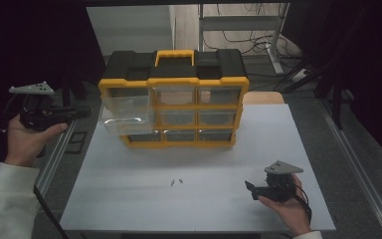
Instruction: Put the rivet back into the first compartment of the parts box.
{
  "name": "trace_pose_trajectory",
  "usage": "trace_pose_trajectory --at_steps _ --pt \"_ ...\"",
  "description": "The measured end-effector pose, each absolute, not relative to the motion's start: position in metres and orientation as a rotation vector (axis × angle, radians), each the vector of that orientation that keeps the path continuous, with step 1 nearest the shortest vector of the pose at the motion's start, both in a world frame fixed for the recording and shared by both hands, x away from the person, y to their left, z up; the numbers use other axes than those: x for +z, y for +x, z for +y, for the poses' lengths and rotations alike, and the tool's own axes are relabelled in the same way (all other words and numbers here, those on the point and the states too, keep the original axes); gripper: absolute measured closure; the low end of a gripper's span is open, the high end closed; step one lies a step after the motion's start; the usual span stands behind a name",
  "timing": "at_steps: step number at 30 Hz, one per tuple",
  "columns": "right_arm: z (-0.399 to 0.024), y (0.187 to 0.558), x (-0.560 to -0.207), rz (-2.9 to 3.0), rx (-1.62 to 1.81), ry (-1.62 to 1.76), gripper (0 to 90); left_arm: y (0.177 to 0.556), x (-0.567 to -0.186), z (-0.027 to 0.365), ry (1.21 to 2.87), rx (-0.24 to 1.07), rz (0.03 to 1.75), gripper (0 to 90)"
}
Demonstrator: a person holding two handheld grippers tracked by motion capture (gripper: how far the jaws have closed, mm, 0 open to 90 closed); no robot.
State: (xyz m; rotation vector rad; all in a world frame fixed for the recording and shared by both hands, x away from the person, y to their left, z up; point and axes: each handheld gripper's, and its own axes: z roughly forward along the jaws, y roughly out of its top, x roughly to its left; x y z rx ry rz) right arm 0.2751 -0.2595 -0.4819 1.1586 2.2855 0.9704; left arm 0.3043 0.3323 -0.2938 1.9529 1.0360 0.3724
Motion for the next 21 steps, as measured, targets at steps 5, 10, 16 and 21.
trace_pose_trajectory --at_steps 5,10,16,21 --pt "-0.259 0.275 -0.482 2.289 0.968 1.158 12.4 0.309 -0.279 0.317 1.977 0.374 0.998 82.9" --pt "-0.259 0.275 -0.483 2.290 0.964 1.156 12.4 0.316 -0.268 0.302 1.987 0.362 0.968 82.9" --pt "-0.259 0.275 -0.483 2.290 0.960 1.155 12.4 0.321 -0.265 0.285 2.016 0.344 0.937 82.7" --pt "-0.259 0.275 -0.483 2.293 0.956 1.155 12.4 0.327 -0.267 0.269 2.055 0.328 0.915 82.5"
